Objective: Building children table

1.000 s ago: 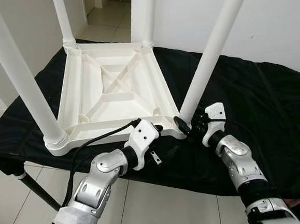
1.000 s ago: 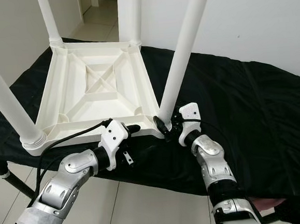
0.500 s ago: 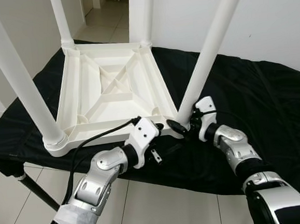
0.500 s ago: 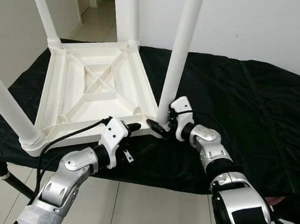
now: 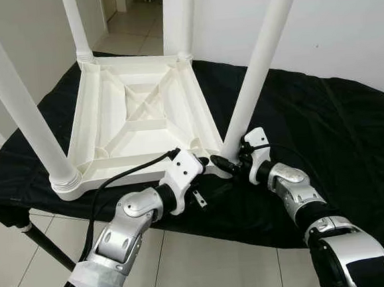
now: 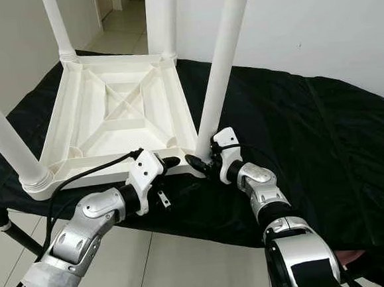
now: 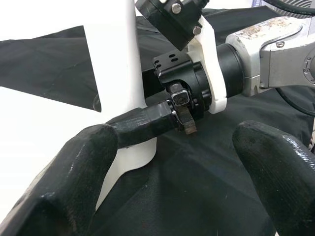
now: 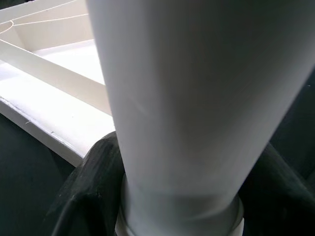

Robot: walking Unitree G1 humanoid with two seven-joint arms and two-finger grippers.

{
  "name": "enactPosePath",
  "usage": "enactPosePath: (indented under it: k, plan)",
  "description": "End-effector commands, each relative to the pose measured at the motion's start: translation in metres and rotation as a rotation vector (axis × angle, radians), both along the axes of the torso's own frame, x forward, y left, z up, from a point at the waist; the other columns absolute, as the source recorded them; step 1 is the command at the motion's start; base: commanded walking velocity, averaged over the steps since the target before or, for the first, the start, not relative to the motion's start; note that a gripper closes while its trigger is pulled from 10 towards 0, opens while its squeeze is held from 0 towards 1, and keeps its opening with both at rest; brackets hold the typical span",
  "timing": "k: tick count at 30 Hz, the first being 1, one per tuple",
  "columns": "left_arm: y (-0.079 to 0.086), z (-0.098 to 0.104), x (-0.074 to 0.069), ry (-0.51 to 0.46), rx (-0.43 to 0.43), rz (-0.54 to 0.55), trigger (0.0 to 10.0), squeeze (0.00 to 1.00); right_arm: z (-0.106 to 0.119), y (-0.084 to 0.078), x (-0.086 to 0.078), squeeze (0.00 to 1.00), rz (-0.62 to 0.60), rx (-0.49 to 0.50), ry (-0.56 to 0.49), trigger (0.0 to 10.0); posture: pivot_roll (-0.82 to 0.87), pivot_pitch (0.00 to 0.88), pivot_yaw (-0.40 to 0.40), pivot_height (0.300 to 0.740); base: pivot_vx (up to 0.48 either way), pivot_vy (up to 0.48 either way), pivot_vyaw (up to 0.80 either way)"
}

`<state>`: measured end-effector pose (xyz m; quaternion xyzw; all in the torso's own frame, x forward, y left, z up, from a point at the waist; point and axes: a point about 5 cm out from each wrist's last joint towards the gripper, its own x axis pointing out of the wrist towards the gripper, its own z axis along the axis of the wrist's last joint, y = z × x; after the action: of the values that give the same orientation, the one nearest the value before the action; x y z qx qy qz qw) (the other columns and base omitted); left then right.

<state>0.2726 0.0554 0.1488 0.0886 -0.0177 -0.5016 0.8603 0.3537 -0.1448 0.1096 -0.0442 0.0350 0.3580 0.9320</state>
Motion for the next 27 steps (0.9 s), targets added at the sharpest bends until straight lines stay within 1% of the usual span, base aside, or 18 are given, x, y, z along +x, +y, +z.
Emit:
enactPosePath:
  k: [1,2,3,5,9,11,12,13,14,15,16,18,21,22,24,25,26,27]
  plan:
    - [-0.002,0.001,0.001,0.001,-0.004,-0.003,10.0,0.0,-0.004,-0.002,-0.002,0.0,-0.024,-0.011,-0.004,9.0,-0.01,0.0,-0.067,0.74,0.0,0.0,0.0]
    - [-0.002,0.001,0.001,0.001,-0.004,-0.003,10.0,0.0,-0.004,-0.002,-0.002,0.0,-0.024,-0.011,-0.004,9.0,-0.01,0.0,-0.067,0.74,0.0,0.0,0.0]
    - [-0.002,0.001,0.001,0.002,-0.003,-0.004,10.0,0.0,-0.005,-0.004,-0.002,0.0,-0.046,-0.013,-0.004,10.0,-0.01,0.0,-0.067,0.74,0.0,0.0,0.0]
    - [-0.003,0.0,0.001,0.004,-0.004,-0.006,10.0,0.0,-0.008,-0.006,-0.003,0.0,-0.112,-0.017,-0.004,10.0,-0.01,0.0,-0.067,0.74,0.0,0.0,0.0]
    - [-0.004,0.0,-0.001,0.005,-0.005,-0.009,10.0,0.0,-0.01,-0.008,-0.003,0.0,-0.191,-0.031,-0.001,10.0,-0.02,0.0,-0.068,0.74,0.0,0.0,0.0]
    - [-0.004,-0.001,-0.001,0.008,-0.005,-0.01,10.0,0.0,-0.012,-0.004,-0.005,0.0,-0.245,-0.005,0.004,10.0,-0.02,0.0,-0.067,0.74,0.0,0.0,0.0]
    - [-0.004,-0.001,-0.001,0.008,-0.005,-0.01,10.0,0.0,-0.012,-0.004,-0.005,0.0,-0.245,-0.005,0.004,10.0,-0.02,0.0,-0.067,0.74,0.0,0.0,0.0]
    - [-0.004,-0.001,-0.001,0.01,-0.005,-0.01,10.0,0.0,-0.012,-0.002,-0.006,0.0,-0.264,0.009,0.004,10.0,-0.02,0.0,-0.066,0.74,0.0,0.0,0.0]
    - [-0.005,-0.002,-0.002,0.016,-0.005,-0.012,10.0,0.0,-0.013,0.004,-0.007,0.0,-0.338,0.045,0.009,10.0,-0.03,0.0,-0.067,0.74,0.0,0.0,0.0]
    - [-0.005,-0.002,-0.002,0.016,-0.005,-0.012,10.0,0.0,-0.013,0.004,-0.007,0.0,-0.338,0.045,0.009,10.0,-0.03,0.0,-0.067,0.74,0.0,0.0,0.0]
    - [-0.005,-0.002,-0.002,0.017,-0.006,-0.014,10.0,0.0,-0.014,0.008,-0.008,0.0,-0.395,0.068,0.018,10.0,-0.03,0.0,-0.067,0.74,0.0,0.0,0.0]
    - [-0.006,-0.002,-0.002,0.018,-0.006,-0.015,10.0,0.0,-0.014,0.009,-0.008,0.0,-0.404,0.072,0.019,10.0,-0.03,0.0,-0.067,0.74,0.0,0.0,0.0]
    - [-0.004,-0.001,-0.001,0.012,-0.006,-0.009,10.0,0.0,-0.021,0.025,-0.019,0.0,-0.622,0.112,0.05,10.0,-0.01,0.0,-0.075,0.74,0.0,0.0,0.0]
    - [-0.004,-0.001,-0.001,0.012,-0.006,-0.009,10.0,0.0,-0.021,0.025,-0.019,0.0,-0.622,0.112,0.05,10.0,-0.01,0.0,-0.075,0.74,0.0,0.0,0.0]
    - [-0.004,-0.001,-0.001,0.011,-0.006,-0.007,10.0,0.0,-0.021,0.032,-0.025,0.0,-0.724,0.118,0.056,10.0,-0.01,0.0,-0.073,0.74,0.0,0.0,0.0]
    - [-0.004,0.0,-0.001,0.011,-0.006,-0.007,10.0,0.0,-0.021,0.034,-0.027,0.0,-0.751,0.119,0.056,10.0,-0.01,0.0,-0.073,0.74,0.0,0.0,0.0]
    - [-0.004,-0.001,-0.002,0.012,-0.005,-0.009,10.0,0.0,-0.018,0.041,-0.028,0.0,-0.713,0.124,0.048,10.0,-0.02,0.0,-0.068,0.74,0.0,0.0,0.0]
    - [-0.004,-0.001,-0.002,0.012,-0.005,-0.009,10.0,0.0,-0.018,0.041,-0.028,0.0,-0.713,0.124,0.048,10.0,-0.02,0.0,-0.068,0.74,0.0,0.0,0.0]
